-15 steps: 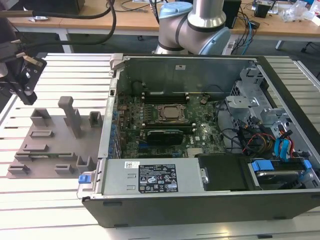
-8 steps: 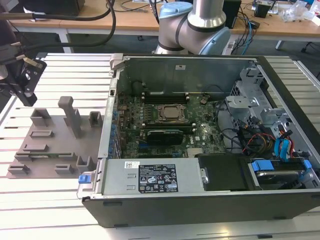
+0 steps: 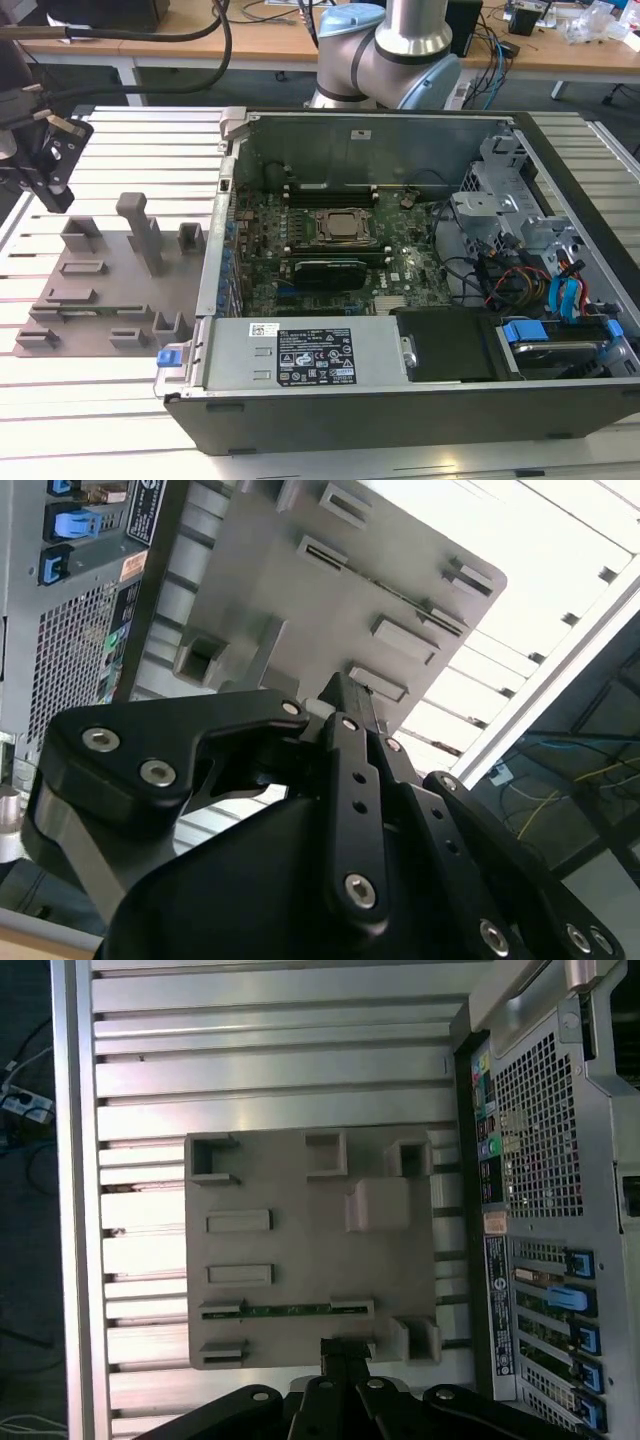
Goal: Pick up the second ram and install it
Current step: 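Pick up the second ram and move it above second insertion slot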
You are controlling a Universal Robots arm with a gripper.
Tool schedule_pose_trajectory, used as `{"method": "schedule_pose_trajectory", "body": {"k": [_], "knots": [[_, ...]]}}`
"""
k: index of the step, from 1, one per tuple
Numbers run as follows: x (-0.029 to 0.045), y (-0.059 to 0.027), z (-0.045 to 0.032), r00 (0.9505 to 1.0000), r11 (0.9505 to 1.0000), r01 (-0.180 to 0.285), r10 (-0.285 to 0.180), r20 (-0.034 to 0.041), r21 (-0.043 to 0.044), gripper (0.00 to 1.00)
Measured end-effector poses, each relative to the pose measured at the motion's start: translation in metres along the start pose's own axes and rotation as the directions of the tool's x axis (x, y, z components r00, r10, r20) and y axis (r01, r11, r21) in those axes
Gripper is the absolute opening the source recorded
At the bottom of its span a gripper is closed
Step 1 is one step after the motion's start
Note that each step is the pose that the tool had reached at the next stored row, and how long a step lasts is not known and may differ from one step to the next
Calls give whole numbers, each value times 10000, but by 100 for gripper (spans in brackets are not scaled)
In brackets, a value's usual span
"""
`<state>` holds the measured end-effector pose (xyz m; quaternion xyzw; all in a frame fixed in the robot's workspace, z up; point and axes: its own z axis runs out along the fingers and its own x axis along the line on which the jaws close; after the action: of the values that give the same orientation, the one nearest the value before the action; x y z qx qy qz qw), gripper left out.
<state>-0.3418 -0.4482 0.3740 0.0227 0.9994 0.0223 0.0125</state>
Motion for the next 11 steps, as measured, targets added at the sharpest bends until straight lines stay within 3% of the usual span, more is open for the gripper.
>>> {"method": "schedule_pose_trajectory", "body": {"k": [3, 7, 9, 11], "knots": [[0, 0, 0, 9966, 9966, 826, -827, -37, -21, 10], [0, 0, 0, 9782, 9782, 2075, -2076, -88, -59, 10], [0, 0, 0, 9741, 9742, 2258, -2258, -96, -66, 10], [0, 0, 0, 9666, 9666, 2562, -2562, -108, -76, 10]]}}
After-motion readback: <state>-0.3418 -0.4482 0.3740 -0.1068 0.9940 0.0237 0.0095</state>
